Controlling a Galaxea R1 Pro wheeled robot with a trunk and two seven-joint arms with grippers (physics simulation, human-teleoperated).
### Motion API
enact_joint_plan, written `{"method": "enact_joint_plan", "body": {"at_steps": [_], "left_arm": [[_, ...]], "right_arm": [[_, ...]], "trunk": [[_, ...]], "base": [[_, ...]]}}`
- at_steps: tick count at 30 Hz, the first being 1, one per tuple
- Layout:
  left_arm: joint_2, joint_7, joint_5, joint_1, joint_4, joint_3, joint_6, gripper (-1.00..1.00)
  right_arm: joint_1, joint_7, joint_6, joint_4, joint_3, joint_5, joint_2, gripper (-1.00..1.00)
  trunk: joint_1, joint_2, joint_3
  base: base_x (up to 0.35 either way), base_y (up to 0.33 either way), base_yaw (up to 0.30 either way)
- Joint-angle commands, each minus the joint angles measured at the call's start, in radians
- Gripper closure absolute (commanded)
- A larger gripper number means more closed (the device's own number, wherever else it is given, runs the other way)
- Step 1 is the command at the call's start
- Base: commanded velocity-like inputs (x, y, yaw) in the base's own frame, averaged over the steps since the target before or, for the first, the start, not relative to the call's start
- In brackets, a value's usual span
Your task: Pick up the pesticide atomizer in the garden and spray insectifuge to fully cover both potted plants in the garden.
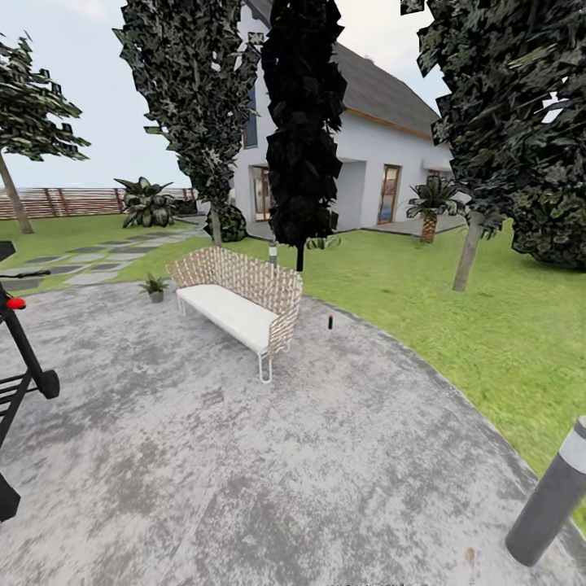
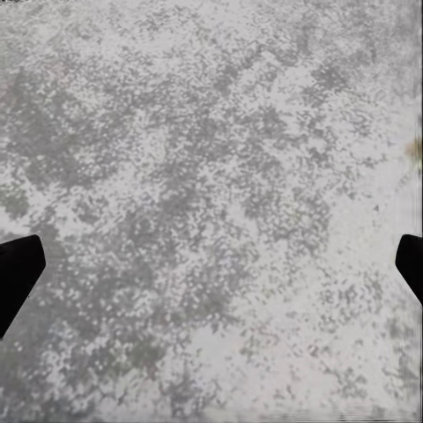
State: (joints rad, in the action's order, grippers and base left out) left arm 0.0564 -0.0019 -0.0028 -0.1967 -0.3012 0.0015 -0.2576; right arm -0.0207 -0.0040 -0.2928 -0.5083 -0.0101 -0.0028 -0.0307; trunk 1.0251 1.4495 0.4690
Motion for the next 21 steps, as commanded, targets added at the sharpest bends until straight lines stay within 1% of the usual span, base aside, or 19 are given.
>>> {"method": "enact_joint_plan", "body": {"at_steps": [1, 8, 15, 21], "left_arm": [[0.0, 0.0, 0.0, 0.0, 0.0, 0.0, -0.003, -1.0], [0.0, 0.0, 0.001, -0.001, 0.001, 0.0, -0.005, -1.0], [0.0, 0.0, 0.004, -0.001, 0.001, 0.0, -0.005, -1.0], [0.0, 0.0, 0.004, -0.001, 0.001, 0.0, -0.005, -1.0]], "right_arm": [[-0.001, 0.0, -0.003, 0.0, -0.001, 0.0, 0.0, -1.0], [-0.001, -0.001, -0.003, -0.002, -0.001, 0.0, 0.0, -1.0], [-0.001, -0.001, -0.003, -0.004, -0.001, -0.002, 0.0, -1.0], [-0.001, -0.001, -0.003, -0.004, -0.001, -0.002, 0.0, -1.0]], "trunk": [[0.0, 0.001, 0.001], [0.0, 0.001, 0.001], [0.0, 0.001, 0.009], [0.023, 0.043, 0.036]], "base": [[0.0, 0.0, -0.268], [0.0, 0.0, -0.268], [0.0, 0.0, -0.206], [0.0, 0.0, -0.191]]}}
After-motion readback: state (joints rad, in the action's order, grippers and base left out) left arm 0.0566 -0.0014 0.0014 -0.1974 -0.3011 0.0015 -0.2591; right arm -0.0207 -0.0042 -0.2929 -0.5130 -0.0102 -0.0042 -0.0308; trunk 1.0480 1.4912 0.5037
